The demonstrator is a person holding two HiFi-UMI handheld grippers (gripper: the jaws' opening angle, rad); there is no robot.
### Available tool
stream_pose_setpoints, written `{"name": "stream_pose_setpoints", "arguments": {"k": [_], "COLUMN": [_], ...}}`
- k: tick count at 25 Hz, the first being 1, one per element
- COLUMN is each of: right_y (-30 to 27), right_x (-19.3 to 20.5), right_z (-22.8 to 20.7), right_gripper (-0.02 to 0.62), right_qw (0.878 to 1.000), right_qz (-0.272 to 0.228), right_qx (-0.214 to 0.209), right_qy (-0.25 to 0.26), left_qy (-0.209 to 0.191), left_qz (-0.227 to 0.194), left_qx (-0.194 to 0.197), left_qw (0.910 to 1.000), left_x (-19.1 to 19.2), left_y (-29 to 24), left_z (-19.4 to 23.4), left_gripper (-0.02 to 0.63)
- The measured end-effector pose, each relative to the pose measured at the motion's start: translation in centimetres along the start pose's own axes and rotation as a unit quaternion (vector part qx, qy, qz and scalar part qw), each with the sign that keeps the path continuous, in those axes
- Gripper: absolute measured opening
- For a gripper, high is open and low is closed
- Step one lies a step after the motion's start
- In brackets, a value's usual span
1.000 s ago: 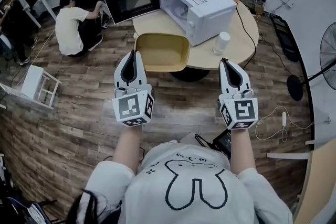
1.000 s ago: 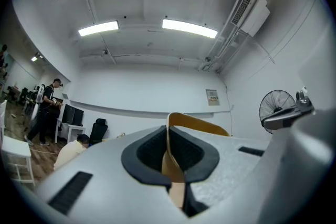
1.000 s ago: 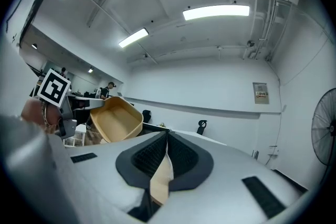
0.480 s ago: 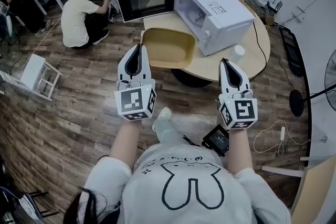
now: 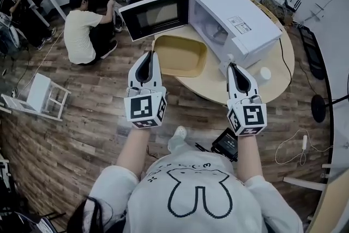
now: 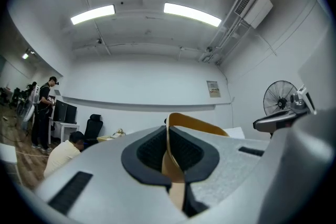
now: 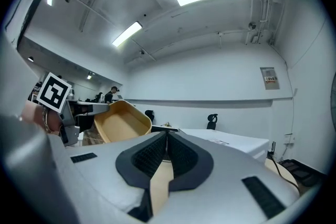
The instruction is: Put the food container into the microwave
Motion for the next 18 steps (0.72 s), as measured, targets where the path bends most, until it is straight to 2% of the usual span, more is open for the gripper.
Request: {"name": "stream_pose_setpoints", "arguments": {"k": [4, 10, 18], "right_y": [-4.8, -9.1, -10.9], "right_x": [0.2, 2.0, 2.6], "right_z": [-0.8, -3.0, -4.3], "right_gripper": [0.032, 0.032, 0.032], "right_qw": [1.000, 0.998, 0.996], "right_qz": [0.006, 0.020, 0.036], "right_qx": [0.022, 0.054, 0.080], "right_qy": [-0.007, -0.017, -0.018], "left_qy": [0.004, 0.008, 0.023], "left_qz": [0.012, 0.030, 0.052], "left_qx": [0.025, 0.059, 0.101], "left_qw": [0.9996, 0.9977, 0.9932], "left_x": [1.0, 3.2, 5.1], "left_y": [-5.4, -11.9, -16.0], "left_z": [2.0, 2.5, 1.1], "left_gripper": [0.020, 0.020, 0.020]}}
Point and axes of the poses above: the fingertips, and each gripper's own axes: y backward along the fingers, z to its left, x out of its underside, the point moved 1 cm from there along y, backward along the fingers
